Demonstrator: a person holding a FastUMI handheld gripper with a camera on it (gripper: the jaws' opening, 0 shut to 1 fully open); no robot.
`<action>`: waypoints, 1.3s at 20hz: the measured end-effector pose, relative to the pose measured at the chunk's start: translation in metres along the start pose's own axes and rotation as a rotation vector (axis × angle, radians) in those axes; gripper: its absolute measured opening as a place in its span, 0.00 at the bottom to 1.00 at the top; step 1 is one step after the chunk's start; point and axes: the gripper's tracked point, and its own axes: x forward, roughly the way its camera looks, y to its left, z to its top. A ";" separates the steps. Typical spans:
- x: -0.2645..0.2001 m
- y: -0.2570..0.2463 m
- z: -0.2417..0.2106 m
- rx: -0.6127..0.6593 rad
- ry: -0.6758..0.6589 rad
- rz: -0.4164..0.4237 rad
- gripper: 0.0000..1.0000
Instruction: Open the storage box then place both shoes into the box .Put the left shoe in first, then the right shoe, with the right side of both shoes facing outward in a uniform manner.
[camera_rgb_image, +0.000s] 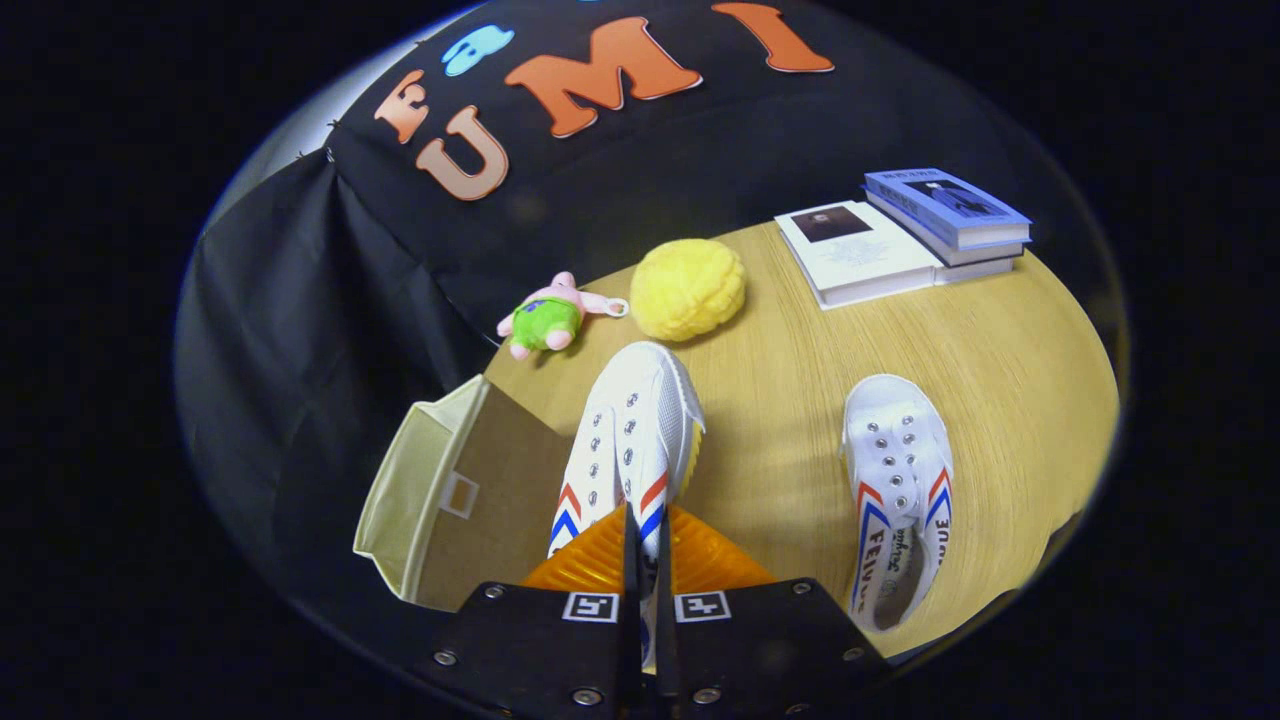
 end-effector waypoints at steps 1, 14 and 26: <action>-0.002 0.015 0.004 -0.007 -0.008 0.018 0.06; 0.031 0.207 0.002 -0.213 -0.007 0.296 0.06; 0.097 0.191 -0.050 -0.387 0.130 0.132 0.06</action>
